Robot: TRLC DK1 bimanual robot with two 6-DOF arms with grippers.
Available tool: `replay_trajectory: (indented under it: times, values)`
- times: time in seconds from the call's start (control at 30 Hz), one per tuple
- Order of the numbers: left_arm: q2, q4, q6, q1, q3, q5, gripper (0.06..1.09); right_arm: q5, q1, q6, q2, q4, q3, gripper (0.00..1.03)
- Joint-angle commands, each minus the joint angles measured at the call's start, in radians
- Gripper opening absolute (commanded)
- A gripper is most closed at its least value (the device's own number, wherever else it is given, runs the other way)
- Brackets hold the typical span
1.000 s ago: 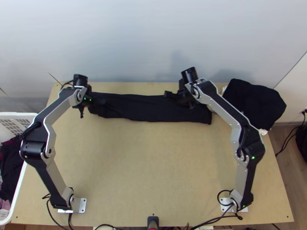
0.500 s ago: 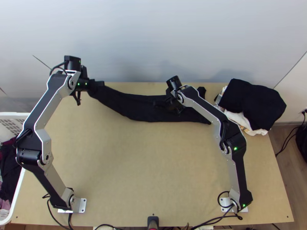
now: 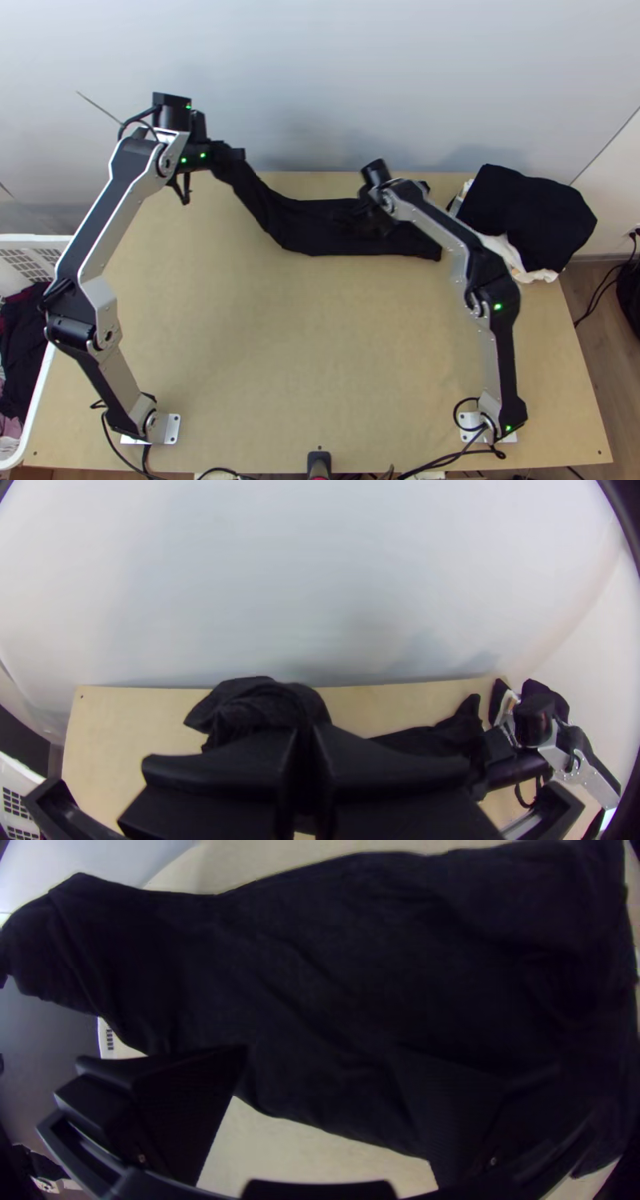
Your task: Fold the t-shirt
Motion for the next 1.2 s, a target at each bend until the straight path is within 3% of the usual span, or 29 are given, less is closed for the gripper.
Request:
replay_trajectory:
  times: [0.0,0.17,0.33,0.57,0.97,1.17]
  values:
    - [0.047,0.000,-0.005,-0.087,0.116,0.000,0.10,-0.115,-0.091,0.005,-0.167,-0.058,0.007,0.99]
    - [0.093,0.019,-0.016,-0.162,0.192,0.000,0.10,-0.202,-0.170,-0.001,-0.287,-0.133,0.001,0.99]
    - [0.128,0.088,-0.016,-0.254,0.228,0.000,0.10,-0.233,-0.255,0.001,-0.400,-0.198,-0.001,0.99]
    - [0.185,0.186,-0.030,-0.408,0.234,0.000,0.10,-0.239,-0.382,0.004,-0.569,-0.231,-0.084,0.99]
    - [0.355,0.453,-0.082,-0.592,0.233,-0.012,0.10,-0.236,-0.466,0.030,-0.779,-0.230,-0.286,0.99]
    - [0.477,0.629,-0.085,-0.626,0.233,-0.073,0.10,-0.231,-0.486,0.038,-0.834,-0.234,-0.363,0.99]
